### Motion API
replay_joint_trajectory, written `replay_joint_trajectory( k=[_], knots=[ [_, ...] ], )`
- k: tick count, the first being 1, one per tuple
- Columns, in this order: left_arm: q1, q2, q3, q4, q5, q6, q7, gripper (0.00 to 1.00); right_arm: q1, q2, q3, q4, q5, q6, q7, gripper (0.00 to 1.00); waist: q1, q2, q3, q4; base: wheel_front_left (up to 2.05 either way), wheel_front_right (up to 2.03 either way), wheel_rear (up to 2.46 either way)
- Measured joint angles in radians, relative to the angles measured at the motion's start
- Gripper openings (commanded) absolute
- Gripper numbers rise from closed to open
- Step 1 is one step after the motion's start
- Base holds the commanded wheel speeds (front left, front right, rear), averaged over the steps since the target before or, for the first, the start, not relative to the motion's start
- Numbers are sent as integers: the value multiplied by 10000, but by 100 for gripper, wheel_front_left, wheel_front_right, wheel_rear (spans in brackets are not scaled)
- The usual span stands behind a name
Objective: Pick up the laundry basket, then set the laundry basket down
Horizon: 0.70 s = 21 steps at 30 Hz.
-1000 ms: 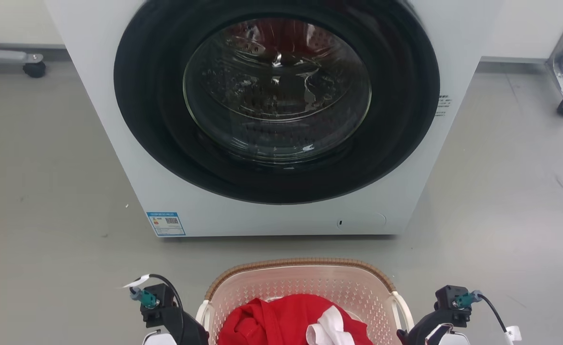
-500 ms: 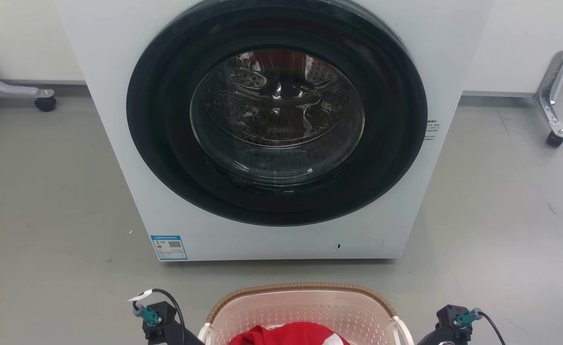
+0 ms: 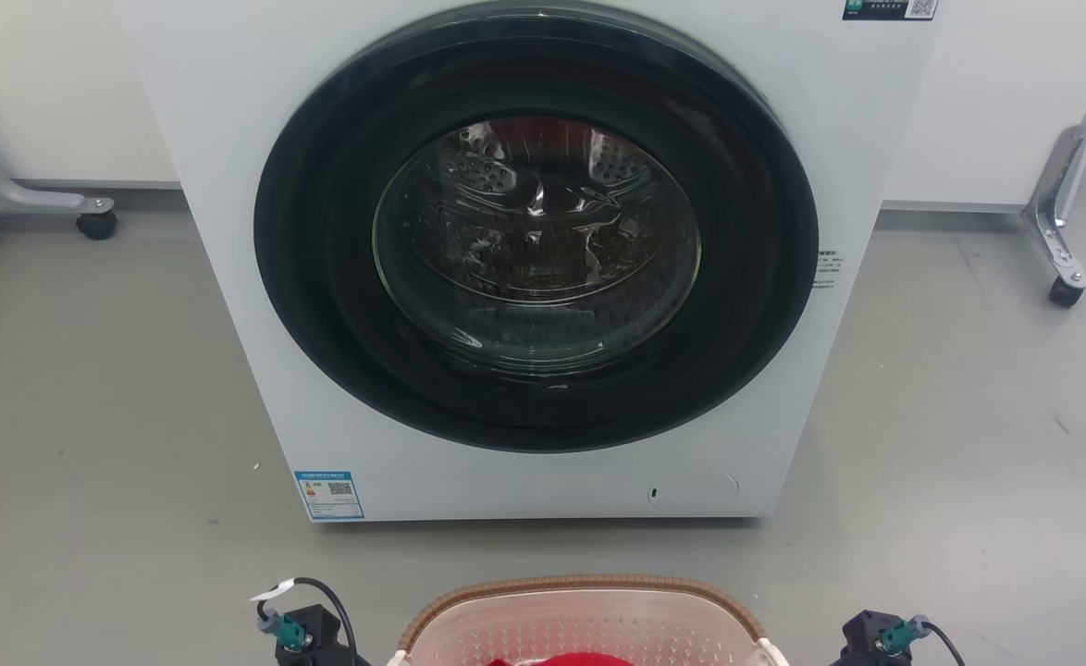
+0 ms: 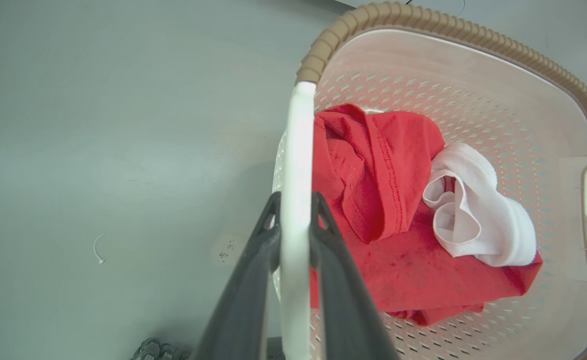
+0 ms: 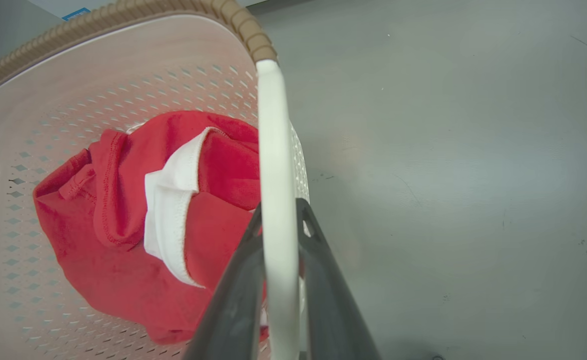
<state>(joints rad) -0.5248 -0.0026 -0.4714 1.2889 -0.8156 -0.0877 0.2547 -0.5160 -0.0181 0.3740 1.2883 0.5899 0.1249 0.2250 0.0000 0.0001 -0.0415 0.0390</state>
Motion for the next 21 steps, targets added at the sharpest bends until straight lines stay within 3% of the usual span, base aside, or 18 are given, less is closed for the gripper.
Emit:
replay_joint_trajectory(
  k=[21],
  knots=[
    [57, -15, 0, 2, -21, 86, 67, 0, 90, 4, -2, 8, 35, 2, 44, 0, 1, 0, -42, 49, 0, 0, 0]
  ],
)
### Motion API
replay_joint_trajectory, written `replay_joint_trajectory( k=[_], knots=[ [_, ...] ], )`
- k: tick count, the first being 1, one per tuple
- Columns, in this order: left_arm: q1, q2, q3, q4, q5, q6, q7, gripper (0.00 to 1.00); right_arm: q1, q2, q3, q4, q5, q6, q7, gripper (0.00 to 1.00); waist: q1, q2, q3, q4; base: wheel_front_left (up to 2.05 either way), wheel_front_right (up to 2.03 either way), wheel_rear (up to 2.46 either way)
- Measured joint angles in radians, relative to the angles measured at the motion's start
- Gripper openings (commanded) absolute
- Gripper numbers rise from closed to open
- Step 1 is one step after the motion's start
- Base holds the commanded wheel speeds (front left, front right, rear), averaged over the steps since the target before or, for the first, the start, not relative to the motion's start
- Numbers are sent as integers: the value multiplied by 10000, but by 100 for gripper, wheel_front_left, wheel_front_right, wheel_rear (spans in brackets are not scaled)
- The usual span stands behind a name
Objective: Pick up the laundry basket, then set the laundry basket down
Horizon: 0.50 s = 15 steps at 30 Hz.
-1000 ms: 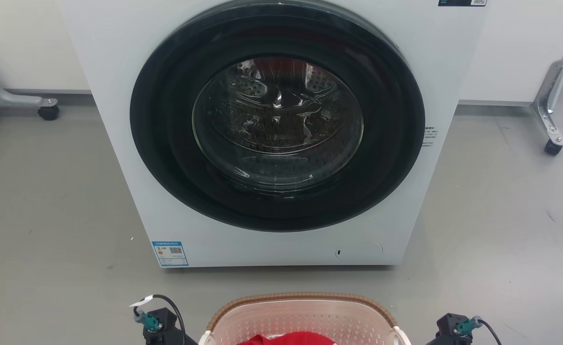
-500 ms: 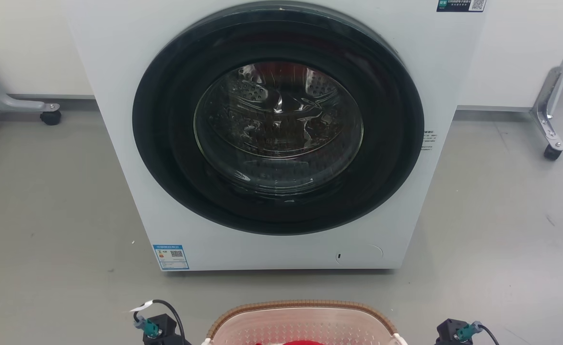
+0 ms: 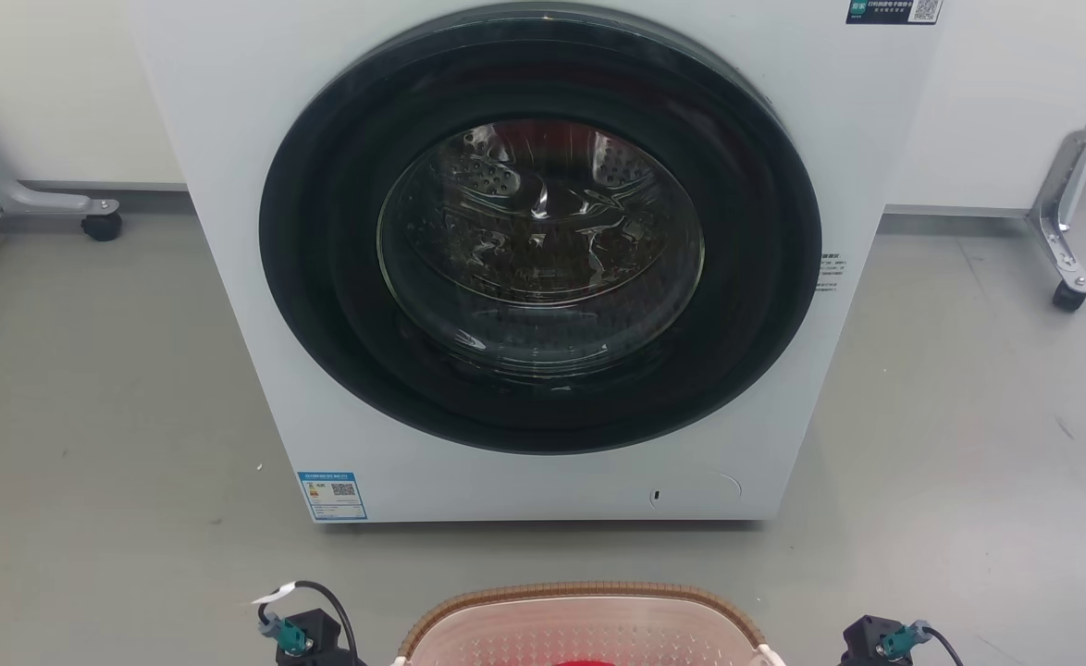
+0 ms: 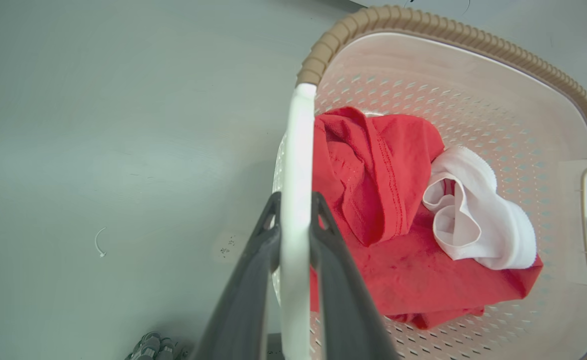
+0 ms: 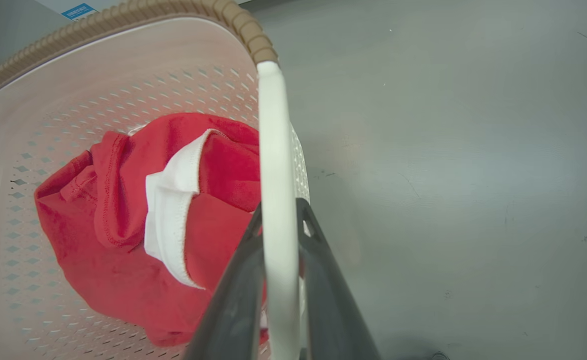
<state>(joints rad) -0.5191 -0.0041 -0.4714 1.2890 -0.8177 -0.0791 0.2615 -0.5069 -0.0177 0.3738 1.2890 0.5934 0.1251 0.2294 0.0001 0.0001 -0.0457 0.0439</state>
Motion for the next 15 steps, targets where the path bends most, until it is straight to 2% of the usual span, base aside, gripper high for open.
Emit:
replay_joint_trajectory(
  k=[15],
  knots=[
    [116, -4, 0, 0, -73, 0, 4, 0, 42, 0, -23, 12, 67, 0, -15, 0, 0, 0, 9, -21, 0, 0, 0]
  ],
)
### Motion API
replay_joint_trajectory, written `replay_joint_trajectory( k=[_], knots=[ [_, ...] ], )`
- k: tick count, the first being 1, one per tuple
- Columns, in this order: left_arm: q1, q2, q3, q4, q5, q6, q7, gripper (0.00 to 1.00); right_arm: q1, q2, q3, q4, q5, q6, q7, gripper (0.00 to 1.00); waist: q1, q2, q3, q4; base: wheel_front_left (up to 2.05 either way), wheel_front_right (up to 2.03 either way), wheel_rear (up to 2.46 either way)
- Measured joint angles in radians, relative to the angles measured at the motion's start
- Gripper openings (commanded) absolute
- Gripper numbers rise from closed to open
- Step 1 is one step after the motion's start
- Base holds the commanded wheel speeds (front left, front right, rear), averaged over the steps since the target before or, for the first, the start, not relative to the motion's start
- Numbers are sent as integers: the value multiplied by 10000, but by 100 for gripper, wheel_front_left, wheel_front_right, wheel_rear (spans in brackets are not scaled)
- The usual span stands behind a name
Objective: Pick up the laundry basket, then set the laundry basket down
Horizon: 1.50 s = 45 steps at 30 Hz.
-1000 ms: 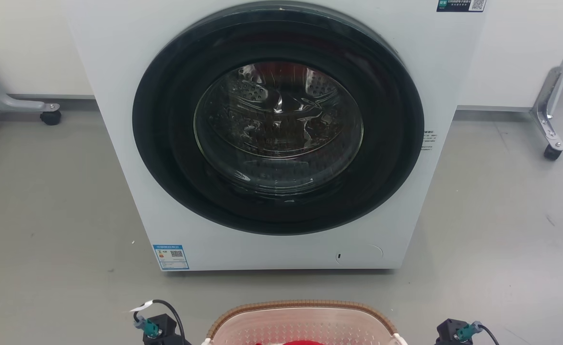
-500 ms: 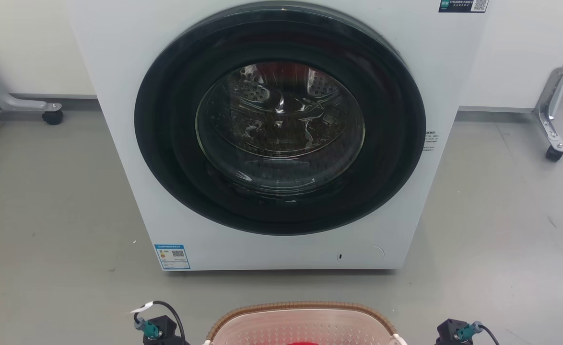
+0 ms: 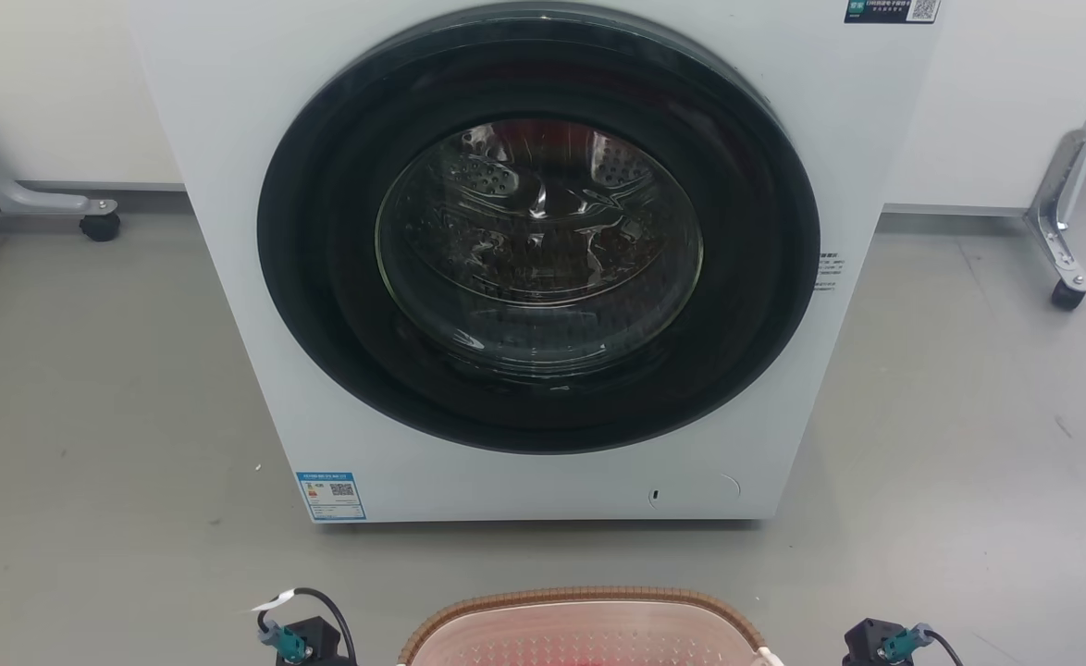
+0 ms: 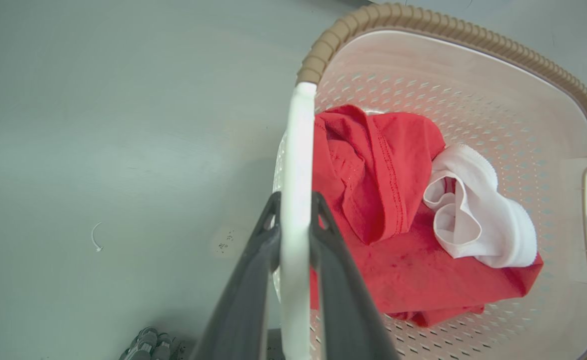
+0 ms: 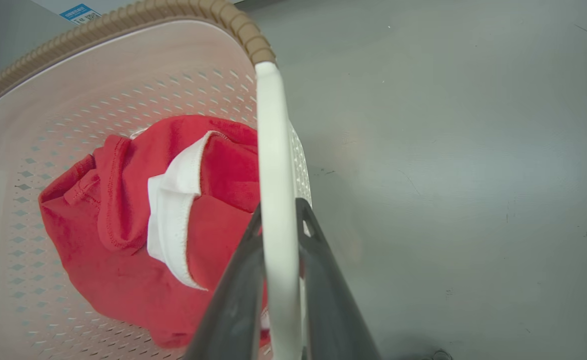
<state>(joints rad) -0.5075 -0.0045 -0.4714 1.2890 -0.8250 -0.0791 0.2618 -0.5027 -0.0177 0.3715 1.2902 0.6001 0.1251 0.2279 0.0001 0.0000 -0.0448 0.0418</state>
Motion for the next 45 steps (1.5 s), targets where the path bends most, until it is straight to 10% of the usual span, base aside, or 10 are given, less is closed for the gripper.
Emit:
replay_joint_trajectory(
  k=[45],
  knots=[
    [-1614, 337, -184, -662, 324, -4, -2211, 0, -1999, 19, 268, -656, -424, -825, -2134, 0, 2, 1, 3318, -252, 0, 0, 0]
  ],
)
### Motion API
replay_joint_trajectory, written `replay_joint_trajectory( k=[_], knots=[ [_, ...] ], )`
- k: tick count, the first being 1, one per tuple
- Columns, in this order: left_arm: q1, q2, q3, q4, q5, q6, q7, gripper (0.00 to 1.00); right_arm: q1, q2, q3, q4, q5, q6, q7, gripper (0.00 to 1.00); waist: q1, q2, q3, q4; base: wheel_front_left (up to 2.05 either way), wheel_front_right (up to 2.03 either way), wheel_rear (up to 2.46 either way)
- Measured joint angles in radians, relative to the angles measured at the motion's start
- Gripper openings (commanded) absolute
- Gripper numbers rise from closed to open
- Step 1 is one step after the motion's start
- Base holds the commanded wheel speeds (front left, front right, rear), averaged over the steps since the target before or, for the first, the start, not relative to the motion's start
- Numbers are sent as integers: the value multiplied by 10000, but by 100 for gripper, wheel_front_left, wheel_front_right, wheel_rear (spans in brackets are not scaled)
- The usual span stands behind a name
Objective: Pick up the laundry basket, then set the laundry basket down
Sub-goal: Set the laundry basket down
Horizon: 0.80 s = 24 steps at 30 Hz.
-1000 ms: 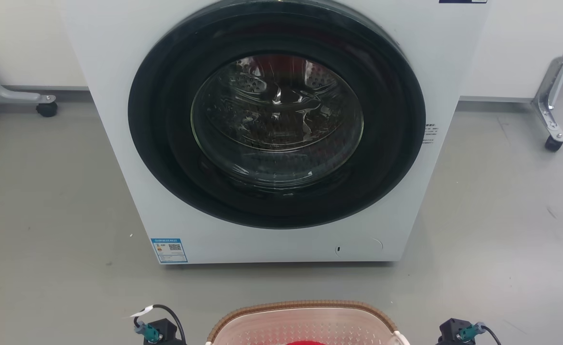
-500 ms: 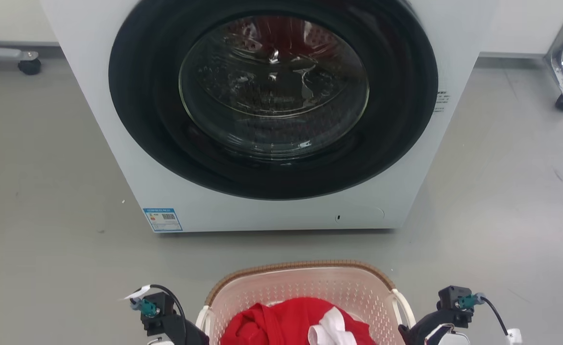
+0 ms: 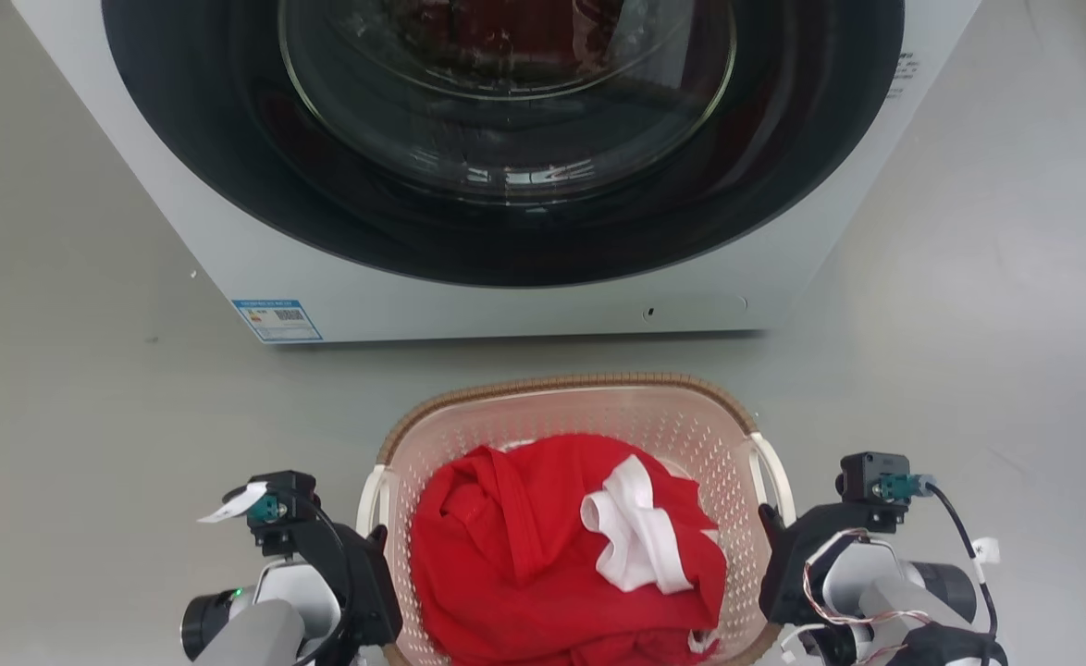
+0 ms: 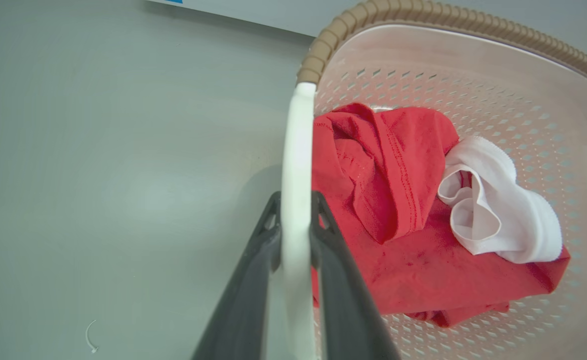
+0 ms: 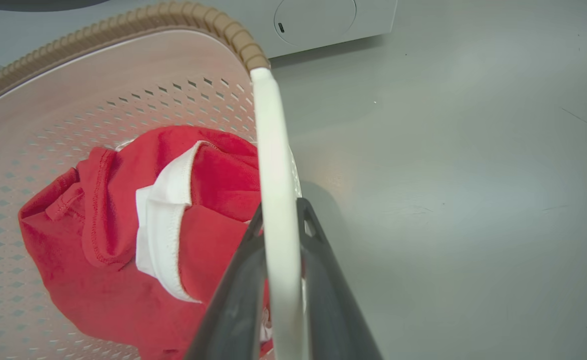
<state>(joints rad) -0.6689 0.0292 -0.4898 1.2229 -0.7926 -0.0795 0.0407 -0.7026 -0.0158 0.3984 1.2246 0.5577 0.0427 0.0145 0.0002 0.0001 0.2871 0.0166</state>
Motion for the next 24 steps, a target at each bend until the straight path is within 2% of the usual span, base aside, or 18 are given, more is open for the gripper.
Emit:
replay_joint_trajectory(
  k=[18, 24],
  knots=[
    [-1561, 357, 67, -420, 113, -86, -1296, 0, -1631, 6, 151, -395, -328, -523, -895, 0, 0, 1, 2476, -65, 0, 0, 0],
    [-2109, 479, 165, -491, 128, -92, -1636, 0, -2278, 4, 228, -497, -499, -571, -1143, 0, -1, 1, 3358, -51, 0, 0, 0]
  ],
)
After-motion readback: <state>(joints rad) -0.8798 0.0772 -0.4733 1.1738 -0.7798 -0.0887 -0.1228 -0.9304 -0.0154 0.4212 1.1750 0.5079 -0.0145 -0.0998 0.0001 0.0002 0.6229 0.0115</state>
